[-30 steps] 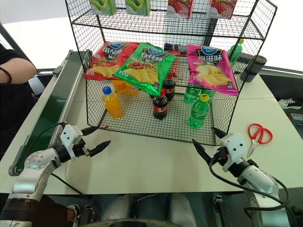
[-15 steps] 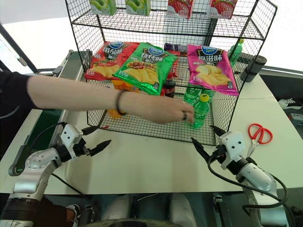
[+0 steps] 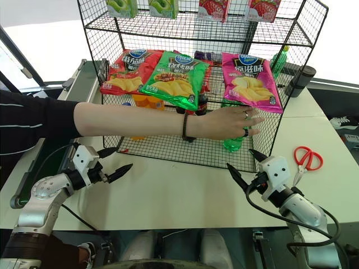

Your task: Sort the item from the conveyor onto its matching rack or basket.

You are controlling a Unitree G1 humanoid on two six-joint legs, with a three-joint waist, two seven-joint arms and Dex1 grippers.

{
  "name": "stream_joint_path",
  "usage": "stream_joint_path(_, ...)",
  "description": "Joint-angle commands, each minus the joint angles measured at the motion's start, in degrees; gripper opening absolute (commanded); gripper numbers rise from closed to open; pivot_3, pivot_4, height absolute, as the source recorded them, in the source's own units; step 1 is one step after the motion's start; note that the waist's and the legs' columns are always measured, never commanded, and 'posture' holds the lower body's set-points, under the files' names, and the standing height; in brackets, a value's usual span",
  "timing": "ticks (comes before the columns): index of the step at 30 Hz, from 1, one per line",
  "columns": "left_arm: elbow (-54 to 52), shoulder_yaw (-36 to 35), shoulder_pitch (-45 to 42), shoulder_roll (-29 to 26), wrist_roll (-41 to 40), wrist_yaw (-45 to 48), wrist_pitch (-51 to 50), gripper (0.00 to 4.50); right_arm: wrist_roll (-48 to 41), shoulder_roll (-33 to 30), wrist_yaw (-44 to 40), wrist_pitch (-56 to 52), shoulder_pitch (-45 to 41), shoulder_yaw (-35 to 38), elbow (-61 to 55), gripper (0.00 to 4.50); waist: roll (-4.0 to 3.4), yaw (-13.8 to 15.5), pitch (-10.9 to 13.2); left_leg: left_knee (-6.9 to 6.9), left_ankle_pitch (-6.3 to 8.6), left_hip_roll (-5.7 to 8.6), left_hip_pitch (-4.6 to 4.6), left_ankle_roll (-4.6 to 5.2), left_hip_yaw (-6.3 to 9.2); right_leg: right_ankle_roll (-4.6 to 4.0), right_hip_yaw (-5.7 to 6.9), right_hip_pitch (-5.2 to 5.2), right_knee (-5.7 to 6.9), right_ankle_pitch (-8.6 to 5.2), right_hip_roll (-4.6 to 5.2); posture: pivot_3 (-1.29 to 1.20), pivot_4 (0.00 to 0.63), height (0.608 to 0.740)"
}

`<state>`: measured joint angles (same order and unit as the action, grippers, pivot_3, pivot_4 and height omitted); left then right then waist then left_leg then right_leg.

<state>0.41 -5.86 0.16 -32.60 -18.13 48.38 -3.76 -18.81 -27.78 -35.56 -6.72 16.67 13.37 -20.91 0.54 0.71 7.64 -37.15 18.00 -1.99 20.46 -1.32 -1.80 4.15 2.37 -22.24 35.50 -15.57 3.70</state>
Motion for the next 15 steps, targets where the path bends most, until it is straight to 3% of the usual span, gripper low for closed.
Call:
stream_joint_path(1,-1.0,-0.6,-0.2,0.0,-0.5,0.0,0.0,4.5,-0.2,0.1,-0.2,1.4,-0.2,0.2,-0.5,4.47,0.0,0.0,0.0,0.0,0.0,0.0,0.0,0.0,0.0,0.0,0.0,0.0,0.0,0.0,0.0,0.0,0.15,0.74)
stream_joint_path(15,-1.8,-0.5,0.0,0.1,-0.5,-0.1,-0.5,4.5,0.0,0.1,0.4,1.0,0.0,-0.1,-1.4,4.47,0.0,0.0,0.0,0.0,0.0,0.0,0.0,0.0,0.0,0.0,0.0,0.0,0.0,0.0,0.0,0.0,0.15,0.74)
